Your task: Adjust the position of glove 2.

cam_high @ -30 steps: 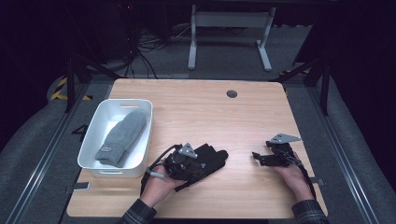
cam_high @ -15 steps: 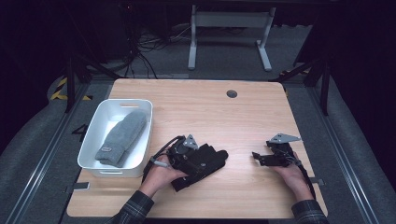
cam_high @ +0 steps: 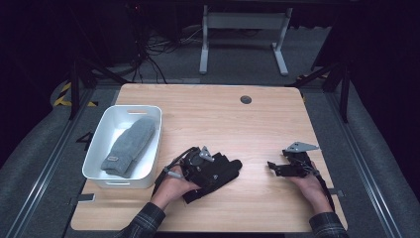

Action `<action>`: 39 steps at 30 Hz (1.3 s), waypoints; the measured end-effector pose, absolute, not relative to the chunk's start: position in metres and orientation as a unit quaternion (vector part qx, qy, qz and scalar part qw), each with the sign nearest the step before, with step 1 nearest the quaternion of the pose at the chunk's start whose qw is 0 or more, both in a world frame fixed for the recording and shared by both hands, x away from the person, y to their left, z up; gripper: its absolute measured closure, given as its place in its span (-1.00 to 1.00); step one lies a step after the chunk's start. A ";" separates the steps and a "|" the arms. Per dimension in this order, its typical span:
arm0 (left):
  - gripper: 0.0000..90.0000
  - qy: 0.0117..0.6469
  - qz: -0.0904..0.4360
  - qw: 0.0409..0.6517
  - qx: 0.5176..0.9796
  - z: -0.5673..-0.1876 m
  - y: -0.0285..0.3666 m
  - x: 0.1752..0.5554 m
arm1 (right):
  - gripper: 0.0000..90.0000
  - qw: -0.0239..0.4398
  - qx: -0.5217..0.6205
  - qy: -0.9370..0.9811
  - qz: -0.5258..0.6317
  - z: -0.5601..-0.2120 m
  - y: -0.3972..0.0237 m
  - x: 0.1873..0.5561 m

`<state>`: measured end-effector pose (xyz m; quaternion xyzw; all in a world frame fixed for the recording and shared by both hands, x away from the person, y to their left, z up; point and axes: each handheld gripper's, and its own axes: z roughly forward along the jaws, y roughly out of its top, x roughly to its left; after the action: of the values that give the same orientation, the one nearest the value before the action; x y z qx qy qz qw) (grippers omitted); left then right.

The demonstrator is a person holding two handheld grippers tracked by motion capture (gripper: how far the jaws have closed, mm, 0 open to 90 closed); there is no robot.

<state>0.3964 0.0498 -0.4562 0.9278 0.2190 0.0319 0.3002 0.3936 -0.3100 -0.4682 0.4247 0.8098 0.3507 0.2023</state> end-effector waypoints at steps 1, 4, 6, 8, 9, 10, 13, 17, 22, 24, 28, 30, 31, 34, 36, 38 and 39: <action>-0.71 0.219 0.030 0.300 0.928 -0.457 0.050 0.397 | -0.59 0.202 0.425 0.810 0.351 -0.468 -0.310 0.394; -0.66 0.217 0.025 0.302 0.928 -0.458 0.051 0.397 | -0.59 0.202 0.425 0.809 0.351 -0.468 -0.310 0.393; -0.62 0.213 0.025 0.304 0.928 -0.457 0.051 0.396 | -0.59 0.202 0.425 0.809 0.351 -0.468 -0.310 0.393; -0.49 0.207 0.024 0.305 0.929 -0.456 0.052 0.395 | -0.59 0.202 0.425 0.809 0.351 -0.468 -0.310 0.393; -0.42 0.205 0.023 0.305 0.930 -0.456 0.053 0.394 | -0.59 0.203 0.425 0.809 0.351 -0.468 -0.310 0.393; -0.35 0.202 0.024 0.308 0.929 -0.455 0.053 0.394 | -0.59 0.203 0.425 0.809 0.351 -0.468 -0.310 0.393; -0.11 0.198 0.010 0.309 0.930 -0.453 0.055 0.394 | -0.59 0.203 0.425 0.809 0.351 -0.468 -0.310 0.393; 0.23 0.195 -0.005 0.307 0.932 -0.452 0.055 0.394 | -0.59 0.204 0.426 0.809 0.350 -0.468 -0.310 0.393; 0.42 0.201 -0.009 0.307 0.930 -0.450 0.055 0.394 | -0.59 0.204 0.426 0.809 0.350 -0.468 -0.310 0.393; 0.46 0.200 -0.007 0.302 0.932 -0.449 0.054 0.393 | -0.59 0.204 0.426 0.809 0.350 -0.468 -0.310 0.393; 0.53 0.211 -0.010 0.298 0.931 -0.447 0.053 0.392 | -0.58 0.204 0.426 0.809 0.350 -0.468 -0.310 0.393; 0.55 0.217 -0.013 0.298 0.929 -0.446 0.053 0.392 | -0.58 0.204 0.426 0.809 0.350 -0.468 -0.310 0.393; 0.57 0.227 -0.015 0.302 0.926 -0.446 0.053 0.392 | -0.58 0.204 0.426 0.809 0.350 -0.468 -0.310 0.393; 0.59 0.231 -0.022 0.302 0.925 -0.444 0.054 0.393 | -0.58 0.204 0.426 0.809 0.350 -0.468 -0.310 0.393; 0.60 0.241 -0.021 0.304 0.922 -0.442 0.055 0.392 | -0.58 0.204 0.426 0.809 0.350 -0.468 -0.310 0.393; 0.60 0.241 -0.022 0.310 0.919 -0.437 0.056 0.392 | -0.58 0.204 0.426 0.809 0.350 -0.468 -0.310 0.393; 0.60 0.242 -0.021 0.313 0.918 -0.435 0.057 0.391 | -0.58 0.204 0.426 0.809 0.350 -0.468 -0.310 0.393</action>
<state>0.3912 0.0565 -0.4350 0.9180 0.2422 -0.0210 0.3132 0.3932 -0.3096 -0.4682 0.4257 0.8092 0.3501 0.2037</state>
